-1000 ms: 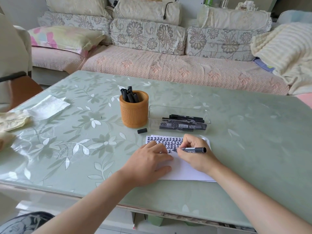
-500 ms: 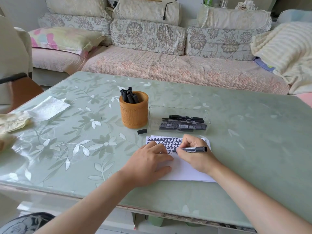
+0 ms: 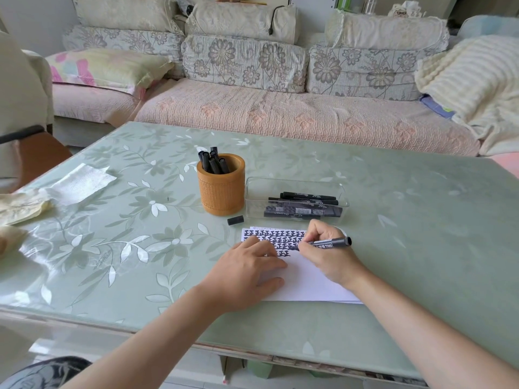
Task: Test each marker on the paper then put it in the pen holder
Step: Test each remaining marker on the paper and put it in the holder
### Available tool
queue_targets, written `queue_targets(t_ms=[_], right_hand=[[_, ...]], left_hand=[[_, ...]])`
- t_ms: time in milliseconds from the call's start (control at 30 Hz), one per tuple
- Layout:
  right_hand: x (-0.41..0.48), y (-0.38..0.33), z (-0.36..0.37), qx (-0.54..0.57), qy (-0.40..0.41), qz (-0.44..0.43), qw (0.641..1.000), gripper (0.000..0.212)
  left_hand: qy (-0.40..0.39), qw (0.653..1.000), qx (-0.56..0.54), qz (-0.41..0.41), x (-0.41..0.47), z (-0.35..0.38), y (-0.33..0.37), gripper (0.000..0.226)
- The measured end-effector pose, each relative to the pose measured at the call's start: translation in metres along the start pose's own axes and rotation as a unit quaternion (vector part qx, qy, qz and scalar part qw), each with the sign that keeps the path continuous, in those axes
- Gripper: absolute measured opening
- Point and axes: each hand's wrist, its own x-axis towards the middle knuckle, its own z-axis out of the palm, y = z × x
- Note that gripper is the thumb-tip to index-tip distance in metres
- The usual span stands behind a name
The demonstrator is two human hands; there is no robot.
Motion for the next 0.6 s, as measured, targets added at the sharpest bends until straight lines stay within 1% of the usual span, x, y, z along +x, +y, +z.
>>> queue_targets(t_ms=[33, 167, 267, 333, 400, 467, 533, 567, 600], right_hand=[[0.0, -0.001, 0.0, 0.015, 0.005, 0.005, 1.0, 0.022], [-0.003, -0.003, 0.0, 0.015, 0.004, -0.007, 1.0, 0.019], [-0.002, -0.009, 0.001, -0.004, 0.003, -0.021, 1.0, 0.018], [-0.001, -0.012, 0.0, -0.01, 0.006, -0.025, 1.0, 0.022], [-0.001, -0.014, -0.002, -0.018, -0.005, -0.028, 0.999, 0.028], [-0.001, -0.014, -0.006, -0.026, -0.033, -0.032, 0.999, 0.037], [0.0, -0.015, -0.008, -0.041, -0.063, -0.035, 0.997, 0.05], [0.0, -0.017, -0.007, -0.03, -0.073, -0.024, 0.997, 0.054], [0.001, -0.02, -0.006, -0.001, -0.078, -0.002, 0.997, 0.053]], left_hand=[[0.0, 1.0, -0.001, 0.0, 0.0, 0.0, 0.0, 0.031], [0.001, 1.0, -0.015, -0.001, 0.003, -0.002, -0.003, 0.03], [0.042, 0.999, -0.024, -0.008, 0.008, -0.007, -0.008, 0.028], [0.095, 0.995, -0.003, -0.042, 0.013, -0.012, -0.017, 0.028], [0.129, 0.986, 0.035, -0.101, 0.016, -0.016, -0.031, 0.027], [0.127, 0.978, 0.07, -0.152, 0.017, -0.018, -0.044, 0.028], [0.097, 0.975, 0.08, -0.183, 0.016, -0.02, -0.053, 0.034], [0.08, 0.974, 0.079, -0.194, 0.016, -0.02, -0.056, 0.037], [0.065, 0.973, 0.078, -0.206, 0.015, -0.02, -0.058, 0.039]])
